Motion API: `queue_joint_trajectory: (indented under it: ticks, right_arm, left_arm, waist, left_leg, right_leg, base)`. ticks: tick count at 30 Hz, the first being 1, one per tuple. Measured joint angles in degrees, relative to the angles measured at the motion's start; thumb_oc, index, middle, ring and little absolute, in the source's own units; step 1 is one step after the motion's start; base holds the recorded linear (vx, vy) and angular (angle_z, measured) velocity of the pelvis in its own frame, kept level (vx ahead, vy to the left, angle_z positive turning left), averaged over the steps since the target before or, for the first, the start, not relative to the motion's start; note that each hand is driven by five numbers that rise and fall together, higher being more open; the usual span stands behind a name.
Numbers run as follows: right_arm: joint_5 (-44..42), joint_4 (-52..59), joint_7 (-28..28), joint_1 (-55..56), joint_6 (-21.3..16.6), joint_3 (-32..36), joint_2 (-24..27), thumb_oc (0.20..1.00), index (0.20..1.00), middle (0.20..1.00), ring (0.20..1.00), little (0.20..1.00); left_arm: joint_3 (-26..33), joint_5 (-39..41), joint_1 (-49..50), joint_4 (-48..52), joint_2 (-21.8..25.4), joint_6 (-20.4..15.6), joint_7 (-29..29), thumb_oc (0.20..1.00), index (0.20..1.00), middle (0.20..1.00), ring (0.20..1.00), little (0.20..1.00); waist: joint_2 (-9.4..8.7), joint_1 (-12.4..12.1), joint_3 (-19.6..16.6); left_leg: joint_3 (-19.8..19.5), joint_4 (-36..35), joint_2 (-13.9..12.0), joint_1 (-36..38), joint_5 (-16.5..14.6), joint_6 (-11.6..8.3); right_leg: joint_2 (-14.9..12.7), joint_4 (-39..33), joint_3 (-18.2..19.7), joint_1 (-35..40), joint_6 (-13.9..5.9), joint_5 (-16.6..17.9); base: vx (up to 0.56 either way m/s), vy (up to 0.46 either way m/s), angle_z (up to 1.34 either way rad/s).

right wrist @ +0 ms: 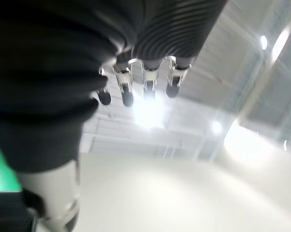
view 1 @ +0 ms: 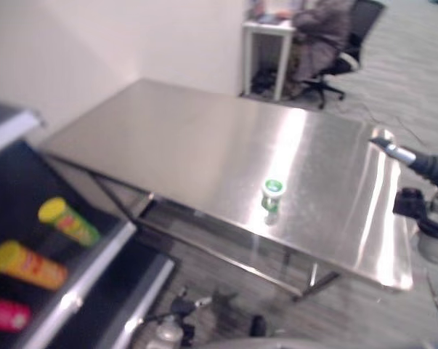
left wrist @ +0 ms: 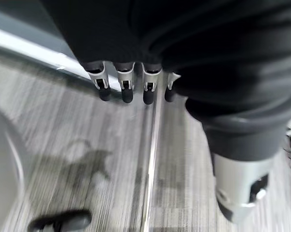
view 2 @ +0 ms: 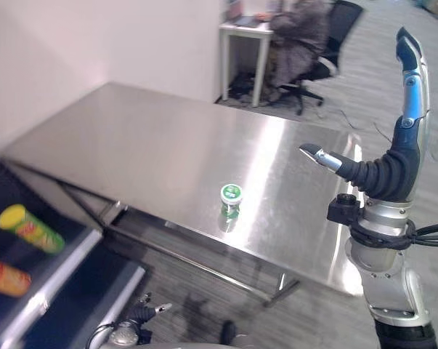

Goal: Put the goods on the table back onto the shelves and tidy them up.

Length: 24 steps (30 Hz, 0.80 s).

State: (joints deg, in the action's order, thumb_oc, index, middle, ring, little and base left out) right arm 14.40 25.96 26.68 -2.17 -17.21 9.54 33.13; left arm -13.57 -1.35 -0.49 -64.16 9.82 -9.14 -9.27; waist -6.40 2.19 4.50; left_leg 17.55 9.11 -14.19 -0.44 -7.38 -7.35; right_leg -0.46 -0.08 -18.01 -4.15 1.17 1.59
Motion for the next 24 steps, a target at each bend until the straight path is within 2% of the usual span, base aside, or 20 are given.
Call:
queue_joint_trajectory:
  ticks: [1, 3, 4, 6, 7, 11, 17, 18, 21, 24]
  right_arm:
    - [-2.2, -0.7, -2.2, 1.5, -0.1, 0.4, 0.2, 1.000, 1.000, 1.000, 1.000, 1.000]
    - [-6.6, -1.0, -6.5, 7.9, 0.0, 0.6, 2.2, 1.000, 1.000, 1.000, 1.000, 1.000]
    - [-7.1, -1.3, -8.2, 10.5, 0.0, 0.6, 3.1, 1.000, 1.000, 1.000, 1.000, 1.000]
    - [-9.4, -1.8, -10.6, 12.9, -0.1, 1.0, 5.1, 1.000, 1.000, 1.000, 1.000, 1.000]
    - [-11.1, -2.6, -13.2, 15.5, 0.4, 1.2, 5.8, 1.000, 1.000, 1.000, 1.000, 1.000]
    - [-11.2, -2.7, -17.2, 18.4, 0.5, 2.4, 6.4, 1.000, 1.000, 1.000, 1.000, 1.000]
    - [-16.9, -2.2, -24.7, 18.9, 0.3, 4.6, 15.1, 1.000, 1.000, 1.000, 1.000, 1.000]
    - [-18.8, -2.2, -26.4, 19.2, 0.4, 4.7, 19.0, 1.000, 1.000, 1.000, 1.000, 1.000]
    - [-22.6, -2.4, -30.7, 20.6, 0.4, 5.1, 25.3, 1.000, 1.000, 1.000, 1.000, 1.000]
    - [-22.8, -3.4, -32.7, 20.9, 0.6, 4.8, 26.0, 1.000, 1.000, 1.000, 1.000, 1.000]
  left_arm:
    - [1.0, 0.0, 0.3, -0.2, 0.0, 0.2, 0.1, 1.000, 1.000, 1.000, 1.000, 1.000]
    - [2.8, -0.1, 1.7, -1.5, -0.2, 0.4, 0.3, 1.000, 1.000, 1.000, 1.000, 1.000]
    - [3.4, -0.1, 2.5, -1.7, -0.5, 0.4, 0.3, 1.000, 1.000, 1.000, 1.000, 1.000]
    - [4.7, -0.1, 3.4, -2.5, -1.5, 0.2, 0.9, 1.000, 1.000, 1.000, 1.000, 1.000]
    - [5.9, 0.1, 3.6, -3.4, -1.6, 0.3, 1.1, 1.000, 1.000, 1.000, 1.000, 1.000]
    - [8.6, 0.2, 4.3, -3.6, -0.7, 0.2, 1.6, 1.000, 1.000, 1.000, 1.000, 1.000]
    - [7.4, 0.2, 5.4, -4.4, 1.1, 0.2, 3.2, 1.000, 1.000, 1.000, 1.000, 1.000]
    - [6.2, 0.2, 5.9, -4.2, 1.3, 0.2, 3.9, 1.000, 1.000, 1.000, 1.000, 1.000]
    - [4.4, 0.1, 6.7, -4.0, 1.7, 0.1, 5.5, 1.000, 1.000, 1.000, 1.000, 1.000]
    - [4.5, 0.1, 6.8, -4.2, 1.6, 0.1, 6.3, 1.000, 1.000, 1.000, 1.000, 1.000]
  waist:
    - [0.56, 0.0, 0.0]
    - [2.20, 1.4, 0.0]
    - [3.45, 2.5, -0.4]
    - [5.72, 3.8, -0.7]
    - [5.91, 4.2, -0.7]
    - [4.69, 4.4, -1.1]
    - [4.95, 4.5, -1.5]
    - [5.40, 4.6, -1.7]
    - [6.05, 4.5, -2.1]
    - [6.23, 4.4, -2.1]
  left_leg:
    - [-0.1, -3.0, 0.2, 1.0, 0.3, -0.31]
    - [0.2, -11.7, 2.2, 5.9, 3.3, -0.32]
    - [0.3, -13.9, 3.3, 7.5, 4.9, 0.29]
    - [0.3, -14.5, 3.9, 8.6, 6.8, 0.97]
    - [0.3, -14.5, 4.7, 8.8, 6.6, 0.83]
    - [0.0, -14.2, 6.9, 8.7, 5.9, 2.18]
    - [-1.0, -14.2, 8.7, 8.6, 5.7, 3.49]
    - [-1.1, -14.2, 8.9, 8.6, 5.7, 3.58]
    - [-1.2, -14.2, 8.9, 8.5, 5.7, 3.64]
    - [-1.3, -14.2, 8.9, 8.4, 5.7, 3.67]
  right_leg:
    - [0.6, -0.5, 0.0, 0.4, -0.11, 0.4]
    - [1.4, -1.3, -0.1, 1.9, 0.73, 1.2]
    - [1.6, -1.3, -0.2, 2.4, 0.41, 0.9]
    - [2.0, -1.2, 0.0, 2.4, 0.12, 1.1]
    - [1.2, -1.3, 0.3, 2.8, -0.98, 1.3]
    - [-1.0, -1.2, 0.5, 2.8, -2.54, 1.6]
    - [-3.0, -0.4, 0.3, 2.6, -3.80, 1.7]
    - [-3.1, -0.4, 0.3, 2.6, -3.89, 1.7]
    - [-3.2, -0.4, 0.1, 2.6, -3.99, 1.8]
    - [-3.2, -0.4, 0.1, 2.6, -4.07, 1.7]
  base:
    - [0.12, 0.131, -0.23]
    - [0.05, 0.100, -0.07]
    - [0.02, 0.103, -0.09]
    - [0.02, 0.078, -0.13]
    - [0.02, 0.039, -0.06]
    - [0.00, 0.026, 0.06]
    - [-0.02, 0.010, 0.07]
    - [-0.02, 0.015, 0.05]
    - [-0.01, 0.007, 0.01]
    - [0.00, 0.000, 0.00]
